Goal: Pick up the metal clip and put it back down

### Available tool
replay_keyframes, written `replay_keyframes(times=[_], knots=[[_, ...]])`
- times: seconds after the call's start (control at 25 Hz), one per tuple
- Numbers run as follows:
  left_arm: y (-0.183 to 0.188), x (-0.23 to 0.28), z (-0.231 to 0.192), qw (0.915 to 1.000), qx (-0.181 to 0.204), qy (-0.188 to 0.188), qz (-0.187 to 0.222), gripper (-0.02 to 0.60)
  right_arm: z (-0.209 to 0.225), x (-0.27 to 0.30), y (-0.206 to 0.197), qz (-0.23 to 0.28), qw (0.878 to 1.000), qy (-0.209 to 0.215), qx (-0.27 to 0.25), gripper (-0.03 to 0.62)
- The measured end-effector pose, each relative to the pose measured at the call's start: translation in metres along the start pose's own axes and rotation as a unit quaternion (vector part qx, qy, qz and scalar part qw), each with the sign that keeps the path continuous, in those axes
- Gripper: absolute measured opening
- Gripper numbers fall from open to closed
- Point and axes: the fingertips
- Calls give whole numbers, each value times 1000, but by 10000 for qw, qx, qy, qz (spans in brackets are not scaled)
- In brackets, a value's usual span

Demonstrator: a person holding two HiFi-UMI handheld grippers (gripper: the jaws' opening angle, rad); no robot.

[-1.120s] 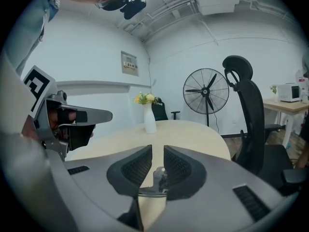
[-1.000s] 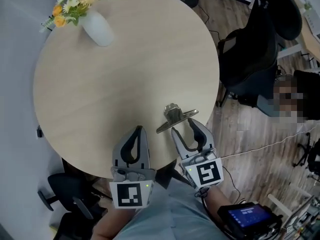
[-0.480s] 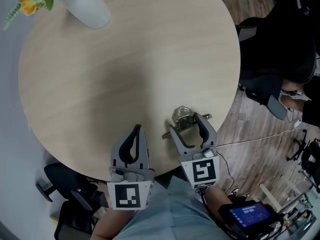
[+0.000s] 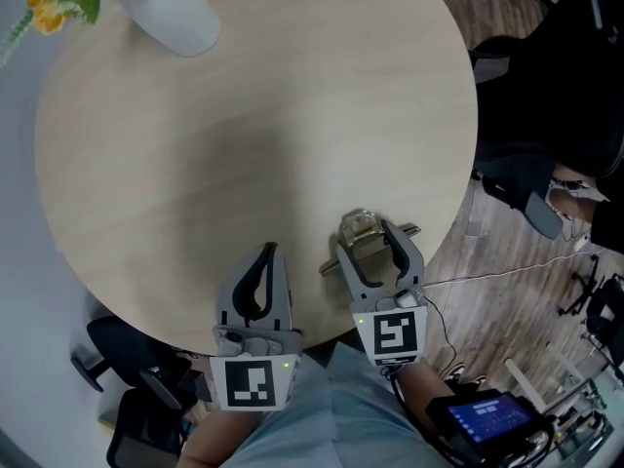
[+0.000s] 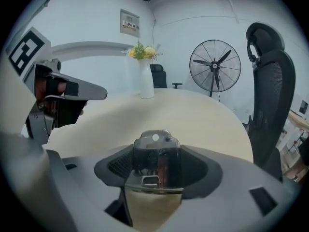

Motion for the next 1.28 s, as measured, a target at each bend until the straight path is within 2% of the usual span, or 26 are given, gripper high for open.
replay_keyframes(times=[0.2, 0.64, 1.0, 1.28], knots=[[17, -10, 11, 9998, 84, -44, 191, 18, 8, -15, 35, 613, 9980, -145, 39, 266], [59, -71, 43, 9972, 278, -94, 681, 18, 5, -83, 90, 1328, 9906, -322, 10, 267], [84, -183, 85, 9908, 557, 44, 1230, 20, -22, -198, 111, 1890, 9814, -344, -65, 267], [74, -307, 99, 9851, 613, 438, 1548, 18, -80, -294, 108, 2296, 9728, -171, -261, 267]])
Point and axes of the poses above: the fingertips, and each gripper's own axes: x forward along the fingers, z to its right, y out of its top, and after that the axes turned 9 degrees about z, right-handed
